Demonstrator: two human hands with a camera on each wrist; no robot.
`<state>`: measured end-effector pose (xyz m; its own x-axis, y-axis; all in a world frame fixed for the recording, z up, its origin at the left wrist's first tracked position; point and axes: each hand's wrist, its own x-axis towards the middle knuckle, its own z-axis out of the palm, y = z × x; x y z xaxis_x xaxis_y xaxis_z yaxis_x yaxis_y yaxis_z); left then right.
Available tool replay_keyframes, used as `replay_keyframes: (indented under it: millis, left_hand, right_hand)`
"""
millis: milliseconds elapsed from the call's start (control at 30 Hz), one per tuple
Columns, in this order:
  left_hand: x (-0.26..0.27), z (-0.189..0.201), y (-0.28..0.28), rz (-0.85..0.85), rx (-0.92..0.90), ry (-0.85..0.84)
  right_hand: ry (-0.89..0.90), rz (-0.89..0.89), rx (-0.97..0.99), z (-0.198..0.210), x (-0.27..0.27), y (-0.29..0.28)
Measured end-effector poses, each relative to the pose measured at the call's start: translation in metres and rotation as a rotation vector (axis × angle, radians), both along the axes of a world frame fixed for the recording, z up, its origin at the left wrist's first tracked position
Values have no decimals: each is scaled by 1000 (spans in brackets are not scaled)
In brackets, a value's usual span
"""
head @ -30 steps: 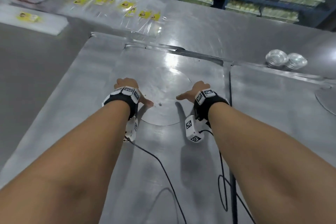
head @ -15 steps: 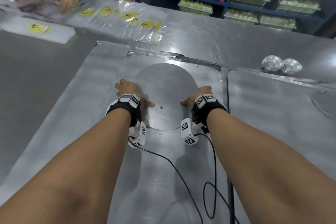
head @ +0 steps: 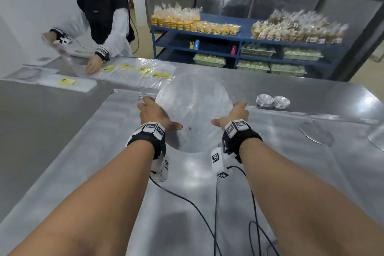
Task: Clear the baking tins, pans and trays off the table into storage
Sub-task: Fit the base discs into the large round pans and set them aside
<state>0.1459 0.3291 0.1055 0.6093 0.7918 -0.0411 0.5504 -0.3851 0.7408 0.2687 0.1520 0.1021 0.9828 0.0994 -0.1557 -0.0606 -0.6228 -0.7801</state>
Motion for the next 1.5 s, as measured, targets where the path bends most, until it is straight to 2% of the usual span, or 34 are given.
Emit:
replay_keyframes:
  millis: [100, 333, 533, 800, 1033, 1133, 1300, 1500]
  left_hand:
    - [-5, 30, -48, -75, -4, -4]
    - [-17, 66, -163, -241, 39, 65]
    - [-34, 53, -236, -380, 68, 10]
    - [-49, 30, -318, -558, 190, 91]
    - [-61, 3, -352, -563, 201, 179]
    - [-70, -11, -361, -552, 203, 190]
    - [-88, -30, -368, -539, 207, 226]
    - [-95, -30, -368, -580, 171, 154]
  right_hand:
    - [-15, -38, 97, 31, -6, -57]
    - [-98, 6, 51, 58, -36, -193]
    - [-48, -8, -47, 57, -64, -292]
    - [31, -73, -106, 32, -88, -388]
    - [-3, -155, -154, -4, -98, -429]
    - [-5, -180, -109, -17, -103, -439]
    - [-15, -144, -113, -30, -105, -446]
    - [0, -90, -167, -30, -106, -450]
